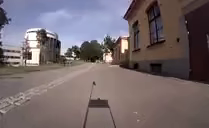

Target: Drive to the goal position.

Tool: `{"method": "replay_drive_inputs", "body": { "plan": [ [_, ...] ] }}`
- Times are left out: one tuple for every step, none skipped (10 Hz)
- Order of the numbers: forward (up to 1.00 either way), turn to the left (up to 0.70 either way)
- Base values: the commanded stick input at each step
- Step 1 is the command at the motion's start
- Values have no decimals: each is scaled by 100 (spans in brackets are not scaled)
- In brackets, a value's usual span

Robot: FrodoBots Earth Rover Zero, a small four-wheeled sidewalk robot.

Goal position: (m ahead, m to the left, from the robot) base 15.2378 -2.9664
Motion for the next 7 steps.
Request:
{"method": "replay_drive_inputs", "body": {
  "plan": [
    [45, 0],
    [45, 0],
    [45, 0],
    [45, 0],
    [45, 0],
    [45, 0],
    [45, 0]
  ]
}}
